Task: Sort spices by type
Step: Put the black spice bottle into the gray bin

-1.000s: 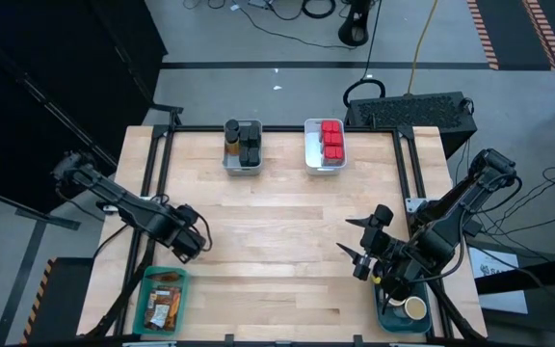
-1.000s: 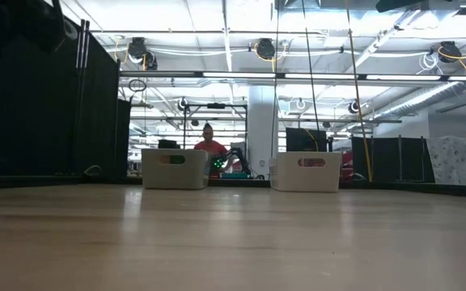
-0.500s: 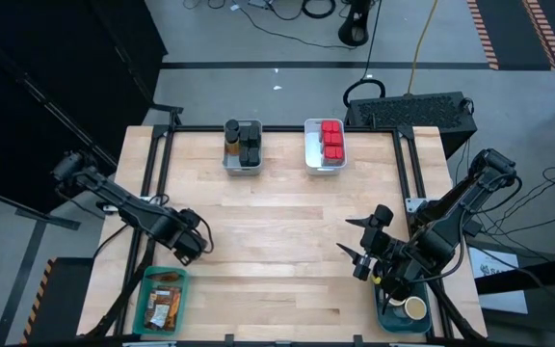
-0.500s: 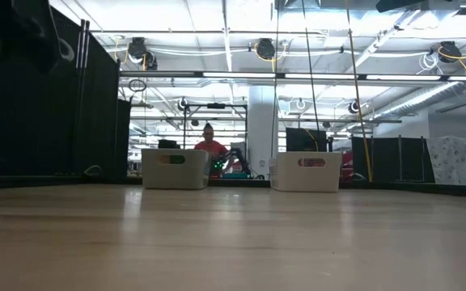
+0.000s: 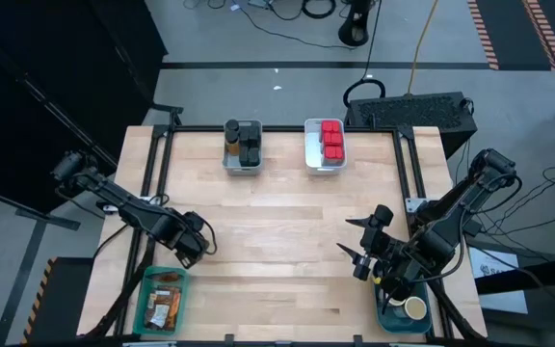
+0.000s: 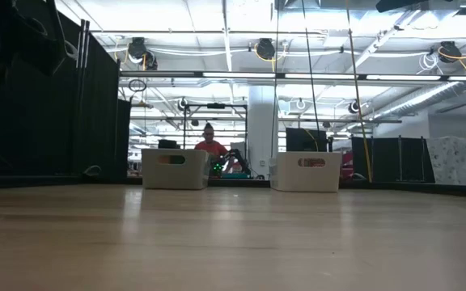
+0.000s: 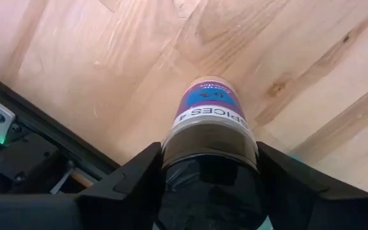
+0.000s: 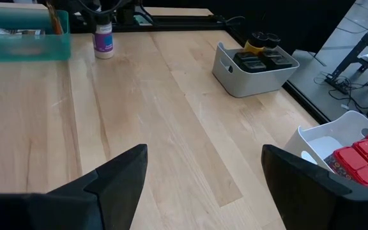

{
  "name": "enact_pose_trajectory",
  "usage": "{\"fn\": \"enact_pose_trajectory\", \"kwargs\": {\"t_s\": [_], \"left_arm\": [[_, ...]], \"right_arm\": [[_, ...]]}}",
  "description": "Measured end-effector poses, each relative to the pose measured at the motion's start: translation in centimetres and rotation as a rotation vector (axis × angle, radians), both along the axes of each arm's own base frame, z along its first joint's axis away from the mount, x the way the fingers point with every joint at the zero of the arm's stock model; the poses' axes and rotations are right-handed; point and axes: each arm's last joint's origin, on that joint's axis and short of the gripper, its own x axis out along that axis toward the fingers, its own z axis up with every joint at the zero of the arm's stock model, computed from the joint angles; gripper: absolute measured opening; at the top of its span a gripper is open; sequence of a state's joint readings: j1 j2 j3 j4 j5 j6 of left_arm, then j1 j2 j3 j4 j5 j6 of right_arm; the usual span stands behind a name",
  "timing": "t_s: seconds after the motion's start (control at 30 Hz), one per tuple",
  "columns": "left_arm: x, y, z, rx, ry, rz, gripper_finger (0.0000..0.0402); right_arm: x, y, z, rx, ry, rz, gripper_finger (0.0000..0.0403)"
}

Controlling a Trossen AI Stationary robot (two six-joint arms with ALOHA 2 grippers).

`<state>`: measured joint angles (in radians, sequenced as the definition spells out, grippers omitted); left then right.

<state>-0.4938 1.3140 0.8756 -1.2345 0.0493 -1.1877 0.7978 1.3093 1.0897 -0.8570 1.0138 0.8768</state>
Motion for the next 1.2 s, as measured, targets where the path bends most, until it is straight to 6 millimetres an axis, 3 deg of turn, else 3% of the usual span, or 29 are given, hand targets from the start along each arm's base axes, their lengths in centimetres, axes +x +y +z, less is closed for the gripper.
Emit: {"fn": "enact_pose_trajectory", "kwargs": {"t_s": [0.3,0.63,0.9,1.2], "left_arm": [[0.2,-0.1,0.4,-0.008,-0.009,-0.041,0.0215],[2.8,0.8,4.3,0.057,-0.213,-0.102,0.0215],[5.0,4.3,7.1,0.202,-0.347,-0.110,0.0215],[6.1,9.2,9.1,0.206,-0.369,-0.123,0.0215]], "right_arm": [[0.0,0.0,0.0,-0.002,0.000,0.000,0.0290],[0.0,0.0,0.0,-0.005,0.002,0.002,0.0290],[0.0,0.0,0.0,-0.005,0.002,0.002,0.0290],[0.0,0.0,0.0,-0.005,0.002,0.002,0.0290]]}}
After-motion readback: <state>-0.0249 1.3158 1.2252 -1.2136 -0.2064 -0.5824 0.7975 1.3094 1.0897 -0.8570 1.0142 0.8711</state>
